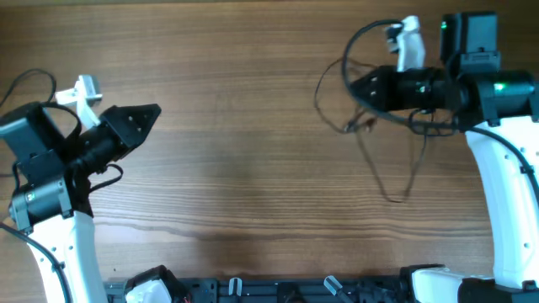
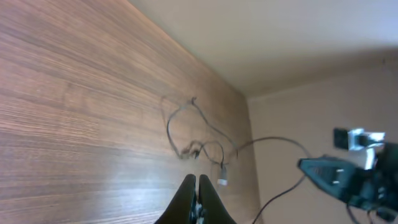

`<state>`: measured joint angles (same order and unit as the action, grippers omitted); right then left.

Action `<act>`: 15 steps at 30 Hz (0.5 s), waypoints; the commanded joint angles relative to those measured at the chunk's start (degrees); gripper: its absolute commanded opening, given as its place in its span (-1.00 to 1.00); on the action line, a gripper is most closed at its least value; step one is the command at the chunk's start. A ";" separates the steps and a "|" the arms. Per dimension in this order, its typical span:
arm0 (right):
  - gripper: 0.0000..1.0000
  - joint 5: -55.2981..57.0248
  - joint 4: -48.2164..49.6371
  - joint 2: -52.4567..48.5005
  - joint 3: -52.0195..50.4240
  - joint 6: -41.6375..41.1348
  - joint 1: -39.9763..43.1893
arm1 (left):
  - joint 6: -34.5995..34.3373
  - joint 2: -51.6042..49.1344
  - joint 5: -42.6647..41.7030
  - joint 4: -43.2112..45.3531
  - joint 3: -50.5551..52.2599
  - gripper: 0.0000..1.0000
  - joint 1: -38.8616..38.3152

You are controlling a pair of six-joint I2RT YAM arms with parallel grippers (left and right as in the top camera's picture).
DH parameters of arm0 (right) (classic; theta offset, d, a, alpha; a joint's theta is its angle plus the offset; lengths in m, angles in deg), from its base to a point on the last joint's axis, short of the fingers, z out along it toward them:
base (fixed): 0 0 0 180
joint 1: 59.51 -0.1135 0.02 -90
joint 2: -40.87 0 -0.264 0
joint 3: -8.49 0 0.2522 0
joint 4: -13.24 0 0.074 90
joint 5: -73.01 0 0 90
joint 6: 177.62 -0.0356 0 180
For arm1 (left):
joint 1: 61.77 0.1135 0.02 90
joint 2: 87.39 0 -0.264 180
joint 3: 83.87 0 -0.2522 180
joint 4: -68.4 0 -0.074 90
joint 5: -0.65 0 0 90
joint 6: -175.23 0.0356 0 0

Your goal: Untangle cables

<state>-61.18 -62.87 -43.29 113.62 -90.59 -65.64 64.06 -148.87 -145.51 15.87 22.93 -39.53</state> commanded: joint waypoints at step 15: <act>-0.91 -8.37 25.90 9.62 6.14 -34.69 -2.67 | 11.54 -1.55 -0.35 0.94 -0.90 0.02 -21.18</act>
<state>-71.89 -39.46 -35.27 118.73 -116.90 -67.71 71.21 -149.46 -145.07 16.05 22.93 -57.41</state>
